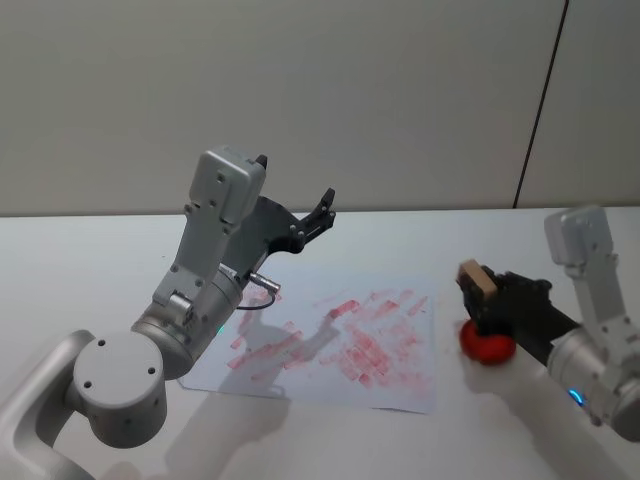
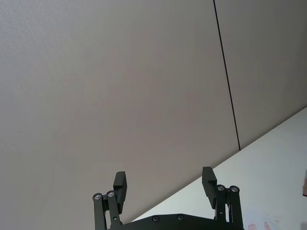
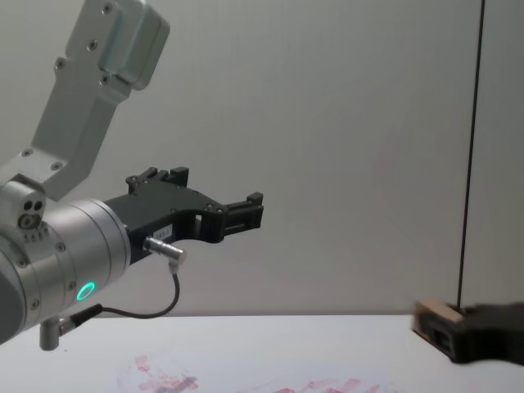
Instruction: Use the one hand to pick up the stamp and affix it onto the A4 paper.
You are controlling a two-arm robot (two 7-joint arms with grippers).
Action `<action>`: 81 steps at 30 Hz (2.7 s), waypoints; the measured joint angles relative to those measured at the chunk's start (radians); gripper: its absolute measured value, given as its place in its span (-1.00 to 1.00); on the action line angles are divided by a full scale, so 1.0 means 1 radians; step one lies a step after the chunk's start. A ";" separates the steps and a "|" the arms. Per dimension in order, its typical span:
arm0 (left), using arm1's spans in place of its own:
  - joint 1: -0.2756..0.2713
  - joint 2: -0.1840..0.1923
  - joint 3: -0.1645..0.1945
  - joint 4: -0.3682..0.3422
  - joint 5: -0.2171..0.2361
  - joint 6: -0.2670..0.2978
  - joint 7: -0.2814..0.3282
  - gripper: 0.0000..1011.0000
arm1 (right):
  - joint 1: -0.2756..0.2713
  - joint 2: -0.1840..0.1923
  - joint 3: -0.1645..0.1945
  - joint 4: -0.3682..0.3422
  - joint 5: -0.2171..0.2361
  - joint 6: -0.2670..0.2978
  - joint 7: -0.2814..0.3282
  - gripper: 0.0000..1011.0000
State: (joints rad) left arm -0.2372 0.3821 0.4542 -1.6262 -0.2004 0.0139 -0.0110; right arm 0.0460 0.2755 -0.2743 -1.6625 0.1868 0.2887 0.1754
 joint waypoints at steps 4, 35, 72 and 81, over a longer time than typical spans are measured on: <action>0.000 0.000 0.000 0.000 0.000 0.000 0.000 0.98 | 0.012 -0.015 -0.009 -0.006 0.011 -0.003 0.028 -0.57; 0.000 0.000 0.000 0.000 0.000 0.000 0.000 0.98 | 0.085 -0.111 -0.118 0.135 -0.123 0.138 0.181 -0.57; 0.000 0.000 0.000 0.000 0.000 0.000 0.000 0.98 | 0.073 -0.104 -0.078 0.045 0.007 0.146 0.083 -0.57; 0.000 0.000 0.000 0.000 0.000 0.000 0.000 0.98 | 0.038 -0.044 -0.024 -0.050 0.077 0.154 0.044 -0.57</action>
State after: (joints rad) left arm -0.2372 0.3821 0.4542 -1.6262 -0.2004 0.0139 -0.0109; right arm 0.0836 0.2314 -0.2983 -1.7129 0.2641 0.4427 0.2192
